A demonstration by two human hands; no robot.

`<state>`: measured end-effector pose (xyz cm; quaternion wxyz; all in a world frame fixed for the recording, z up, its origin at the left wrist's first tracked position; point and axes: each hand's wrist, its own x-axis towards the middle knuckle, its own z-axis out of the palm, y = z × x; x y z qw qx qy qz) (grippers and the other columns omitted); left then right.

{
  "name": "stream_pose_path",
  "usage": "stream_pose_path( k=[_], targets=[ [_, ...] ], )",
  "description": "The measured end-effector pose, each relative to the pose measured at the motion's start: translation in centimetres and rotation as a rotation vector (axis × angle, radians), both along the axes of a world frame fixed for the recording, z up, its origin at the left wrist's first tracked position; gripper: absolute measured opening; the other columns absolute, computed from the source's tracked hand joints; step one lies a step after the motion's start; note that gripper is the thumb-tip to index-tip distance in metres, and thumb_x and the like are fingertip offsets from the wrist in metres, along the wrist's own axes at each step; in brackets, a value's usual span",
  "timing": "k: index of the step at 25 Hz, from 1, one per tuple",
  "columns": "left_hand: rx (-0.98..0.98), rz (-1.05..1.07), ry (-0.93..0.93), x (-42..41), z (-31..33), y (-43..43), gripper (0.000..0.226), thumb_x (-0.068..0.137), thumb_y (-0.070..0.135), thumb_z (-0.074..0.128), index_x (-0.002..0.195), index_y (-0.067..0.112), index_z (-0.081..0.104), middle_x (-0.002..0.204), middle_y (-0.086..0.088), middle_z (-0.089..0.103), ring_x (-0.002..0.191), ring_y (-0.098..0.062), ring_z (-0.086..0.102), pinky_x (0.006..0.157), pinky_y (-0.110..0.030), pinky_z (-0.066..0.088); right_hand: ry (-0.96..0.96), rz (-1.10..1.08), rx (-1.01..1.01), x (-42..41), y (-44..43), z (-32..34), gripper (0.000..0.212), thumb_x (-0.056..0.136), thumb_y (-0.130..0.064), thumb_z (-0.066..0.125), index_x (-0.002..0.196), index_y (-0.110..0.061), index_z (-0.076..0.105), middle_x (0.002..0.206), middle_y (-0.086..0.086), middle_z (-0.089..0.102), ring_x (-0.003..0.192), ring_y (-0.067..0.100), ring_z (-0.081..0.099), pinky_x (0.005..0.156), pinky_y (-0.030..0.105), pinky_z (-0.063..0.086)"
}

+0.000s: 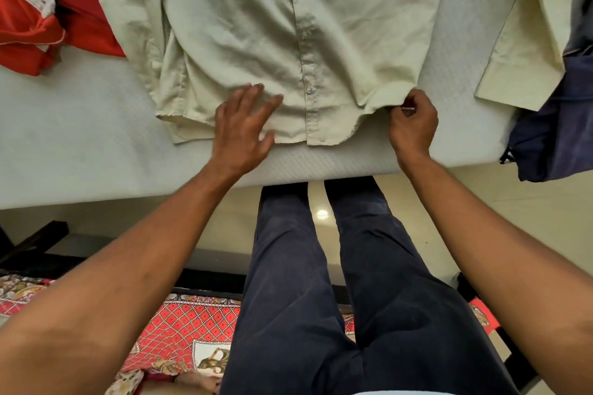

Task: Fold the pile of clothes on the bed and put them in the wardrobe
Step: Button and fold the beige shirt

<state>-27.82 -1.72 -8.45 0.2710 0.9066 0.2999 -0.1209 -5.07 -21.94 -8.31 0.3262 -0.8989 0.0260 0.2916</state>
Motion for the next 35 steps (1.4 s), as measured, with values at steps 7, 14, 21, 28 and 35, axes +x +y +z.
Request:
stream_pose_path(
  k=[7, 14, 21, 28, 35],
  targets=[
    [-0.142, -0.043, 0.324, 5.1, -2.2, -3.4, 0.084, 0.082, 0.062, 0.059, 0.154, 0.036, 0.022, 0.165, -0.012, 0.004, 0.154, -0.034, -0.007, 0.113, -0.072, 0.011, -0.177, 0.042, -0.233, 2.8, -5.6, 1.5, 0.006, 0.078, -0.016, 0.065, 0.081, -0.014, 0.06, 0.07, -0.006, 0.058, 0.065, 0.013, 0.053, 0.062, 0.02, 0.038],
    [-0.02, -0.057, 0.313, 5.7, -1.3, -3.4, 0.061, 0.086, 0.038, 0.064, 0.143, 0.025, 0.045, 0.152, -0.016, 0.033, 0.145, -0.041, 0.023, 0.098, -0.063, 0.04, -0.148, 0.427, -0.293, 2.3, -8.4, 0.1, 0.048, 0.083, -0.002, 0.051, 0.126, -0.022, 0.062, 0.118, 0.0, 0.06, 0.094, 0.024, 0.064, 0.075, 0.033, 0.049],
    [-0.076, -0.239, 0.249, 3.0, -0.2, -2.3, 0.025, 0.091, 0.031, 0.057, 0.1, 0.012, 0.07, 0.097, -0.009, 0.065, 0.093, -0.034, 0.058, 0.066, -0.045, 0.053, -0.338, 0.535, -0.17, 1.9, -6.0, 1.4, 0.046, 0.079, -0.004, 0.055, 0.122, -0.012, 0.068, 0.134, 0.008, 0.059, 0.12, 0.029, 0.053, 0.094, 0.042, 0.052],
    [-0.2, 0.199, 0.173, 1.5, -0.4, 0.1, 0.023, 0.086, 0.02, 0.066, 0.108, 0.012, 0.068, 0.105, -0.009, 0.062, 0.099, -0.03, 0.059, 0.082, -0.039, 0.05, -0.154, 0.857, -0.199, -0.6, -1.6, -0.6, 0.027, 0.086, -0.019, 0.063, 0.112, -0.016, 0.071, 0.118, 0.007, 0.062, 0.104, 0.031, 0.06, 0.079, 0.046, 0.056],
    [-0.069, 1.126, -0.173, -2.4, 2.5, 8.9, 0.018, 0.085, 0.011, 0.062, 0.102, 0.01, 0.069, 0.093, -0.004, 0.067, 0.085, -0.018, 0.062, 0.081, -0.031, 0.05, -0.119, 1.097, 0.068, -0.3, 16.7, 2.6, 0.014, 0.087, -0.018, 0.066, 0.098, -0.021, 0.075, 0.091, -0.003, 0.07, 0.085, 0.022, 0.068, 0.072, 0.035, 0.053]
  ],
)
